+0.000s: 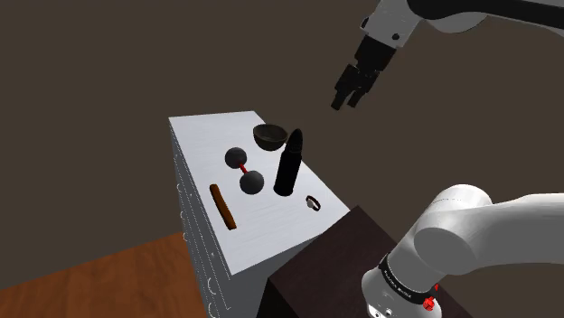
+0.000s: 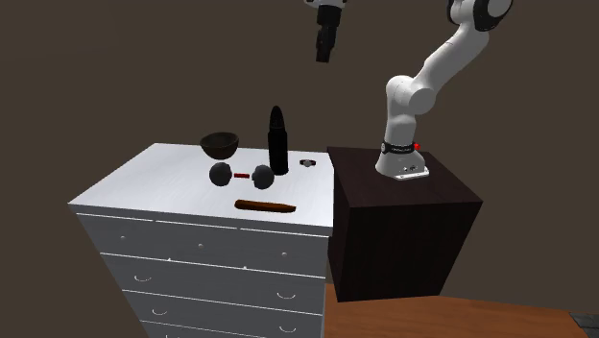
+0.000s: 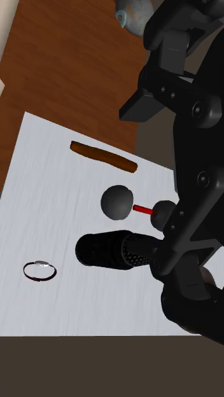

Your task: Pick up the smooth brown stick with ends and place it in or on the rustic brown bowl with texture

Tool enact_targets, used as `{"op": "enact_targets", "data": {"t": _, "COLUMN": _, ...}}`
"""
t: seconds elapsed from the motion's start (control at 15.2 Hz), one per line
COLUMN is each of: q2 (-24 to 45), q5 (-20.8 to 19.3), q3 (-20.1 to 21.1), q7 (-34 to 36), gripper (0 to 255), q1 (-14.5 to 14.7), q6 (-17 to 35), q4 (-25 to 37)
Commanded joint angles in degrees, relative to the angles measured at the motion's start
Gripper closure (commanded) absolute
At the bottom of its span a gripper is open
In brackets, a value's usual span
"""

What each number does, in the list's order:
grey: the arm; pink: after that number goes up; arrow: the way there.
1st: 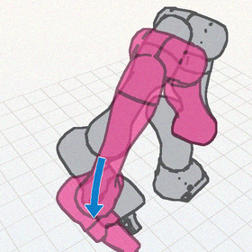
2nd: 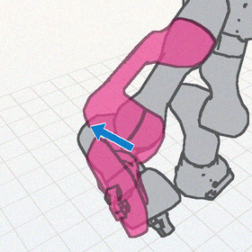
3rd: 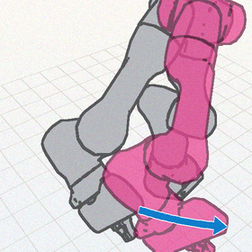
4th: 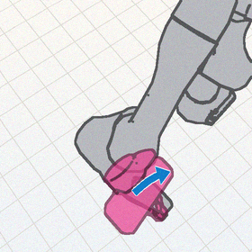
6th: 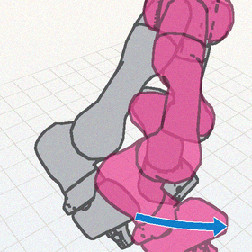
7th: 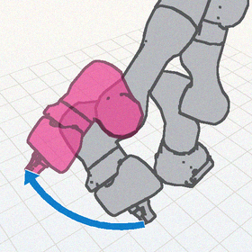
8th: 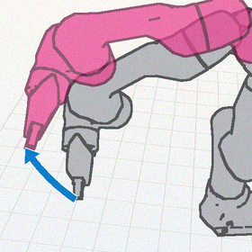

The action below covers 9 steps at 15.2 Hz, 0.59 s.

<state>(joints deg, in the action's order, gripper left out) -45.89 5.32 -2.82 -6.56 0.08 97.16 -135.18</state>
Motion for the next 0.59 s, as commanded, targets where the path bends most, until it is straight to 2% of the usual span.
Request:
{"op": "enact_targets", "data": {"t": 0.0, "q2": 0.0, "q5": 0.0, "q3": 0.0, "q7": 0.0, "gripper": 0, "q1": 0.0, "q6": 0.0, "q4": 0.0}}
{"op": "enact_targets", "data": {"t": 0.53, "q2": 8.0, "q5": 2.6, "q3": 6.6, "q7": 7.2, "gripper": 0, "q1": 1.1, "q6": 14.0, "q4": -6.7}}
